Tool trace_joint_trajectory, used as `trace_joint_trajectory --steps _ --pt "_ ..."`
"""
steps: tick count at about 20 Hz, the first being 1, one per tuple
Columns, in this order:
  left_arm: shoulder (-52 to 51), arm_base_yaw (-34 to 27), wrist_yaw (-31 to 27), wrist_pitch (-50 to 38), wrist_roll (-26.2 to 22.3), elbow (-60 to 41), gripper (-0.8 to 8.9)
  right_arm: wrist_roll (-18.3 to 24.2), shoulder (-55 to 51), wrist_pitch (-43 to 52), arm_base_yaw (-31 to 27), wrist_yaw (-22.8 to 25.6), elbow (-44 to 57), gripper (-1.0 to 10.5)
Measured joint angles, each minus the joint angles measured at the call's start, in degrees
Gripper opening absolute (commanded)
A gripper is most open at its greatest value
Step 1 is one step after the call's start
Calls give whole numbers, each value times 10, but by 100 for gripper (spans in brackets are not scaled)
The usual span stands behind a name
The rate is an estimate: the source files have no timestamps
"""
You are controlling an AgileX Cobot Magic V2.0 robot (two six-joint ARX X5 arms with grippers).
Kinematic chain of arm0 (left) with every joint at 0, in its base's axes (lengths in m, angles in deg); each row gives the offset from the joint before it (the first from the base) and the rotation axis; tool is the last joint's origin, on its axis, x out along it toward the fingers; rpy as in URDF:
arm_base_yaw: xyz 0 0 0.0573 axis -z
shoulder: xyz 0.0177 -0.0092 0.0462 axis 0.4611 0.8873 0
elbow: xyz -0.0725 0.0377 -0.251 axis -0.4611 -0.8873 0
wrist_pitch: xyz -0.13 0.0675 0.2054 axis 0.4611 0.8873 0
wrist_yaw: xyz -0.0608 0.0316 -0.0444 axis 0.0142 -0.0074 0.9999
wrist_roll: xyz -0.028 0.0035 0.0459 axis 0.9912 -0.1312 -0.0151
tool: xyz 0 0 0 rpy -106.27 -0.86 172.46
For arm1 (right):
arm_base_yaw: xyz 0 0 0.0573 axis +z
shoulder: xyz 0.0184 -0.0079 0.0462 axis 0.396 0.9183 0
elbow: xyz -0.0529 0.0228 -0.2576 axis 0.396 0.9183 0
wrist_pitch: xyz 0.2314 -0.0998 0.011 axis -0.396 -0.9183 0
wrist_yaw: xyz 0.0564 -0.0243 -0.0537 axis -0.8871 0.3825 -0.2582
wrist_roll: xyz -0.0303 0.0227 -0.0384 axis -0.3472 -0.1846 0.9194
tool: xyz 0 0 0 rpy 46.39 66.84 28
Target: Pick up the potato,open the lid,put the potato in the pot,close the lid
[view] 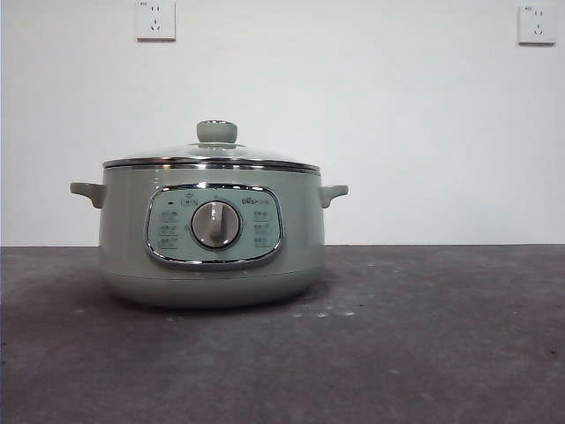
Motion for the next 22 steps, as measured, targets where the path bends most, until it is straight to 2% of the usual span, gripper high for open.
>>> trace_joint_trajectory --steps 2,3,4,22 --pt "2 0 4 7 0 0 127 0 0 0 0 0 0 209" --pt "3 0 4 8 0 0 9 0 0 0 0 0 0 75" --pt "3 0 4 8 0 0 -7 0 0 0 0 0 0 -17" --pt "18 0 4 8 0 0 -4 -17 0 0 0 0 0 2"
